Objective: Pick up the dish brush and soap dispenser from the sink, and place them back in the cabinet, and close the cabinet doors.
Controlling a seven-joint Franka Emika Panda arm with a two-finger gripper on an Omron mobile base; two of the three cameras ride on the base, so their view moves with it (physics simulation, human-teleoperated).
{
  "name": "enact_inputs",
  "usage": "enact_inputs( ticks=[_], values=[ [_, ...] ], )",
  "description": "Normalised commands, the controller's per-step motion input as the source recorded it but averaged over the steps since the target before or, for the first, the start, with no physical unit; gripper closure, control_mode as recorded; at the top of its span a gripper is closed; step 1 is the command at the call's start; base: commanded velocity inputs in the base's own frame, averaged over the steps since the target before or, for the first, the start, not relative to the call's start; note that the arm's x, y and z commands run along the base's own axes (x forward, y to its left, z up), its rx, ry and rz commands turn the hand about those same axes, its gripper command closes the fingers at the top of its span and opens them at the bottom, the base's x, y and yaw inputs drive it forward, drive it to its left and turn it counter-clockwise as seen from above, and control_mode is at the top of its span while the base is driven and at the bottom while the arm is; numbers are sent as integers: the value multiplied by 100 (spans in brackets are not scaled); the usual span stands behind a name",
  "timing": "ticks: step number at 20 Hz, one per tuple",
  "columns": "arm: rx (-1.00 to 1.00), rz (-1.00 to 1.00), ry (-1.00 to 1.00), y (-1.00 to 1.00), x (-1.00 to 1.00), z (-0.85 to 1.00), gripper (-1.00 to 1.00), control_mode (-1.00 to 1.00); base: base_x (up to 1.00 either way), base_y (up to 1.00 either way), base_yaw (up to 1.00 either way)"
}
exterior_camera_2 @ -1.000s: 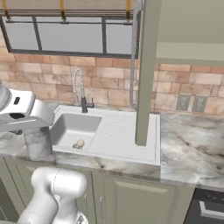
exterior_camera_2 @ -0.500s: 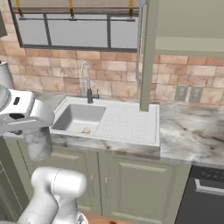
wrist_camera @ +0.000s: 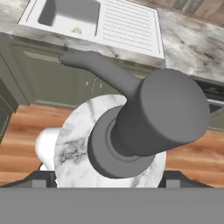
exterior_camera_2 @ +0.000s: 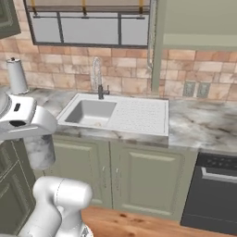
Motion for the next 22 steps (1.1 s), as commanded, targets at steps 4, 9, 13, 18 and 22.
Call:
enact_inputs(
  ticks=[4,9,13,18,22],
  values=[
    [0,0,0,0,0,0,100,100,-38,-31,0],
    [0,0,0,0,0,0,100,100,-29,-44,0],
    [0,0,0,0,0,0,100,100,-30,-48,0],
    [0,0,0,0,0,0,100,100,-34,-50,0],
    [0,0,0,0,0,0,100,100,-34,-53,0]
  ],
)
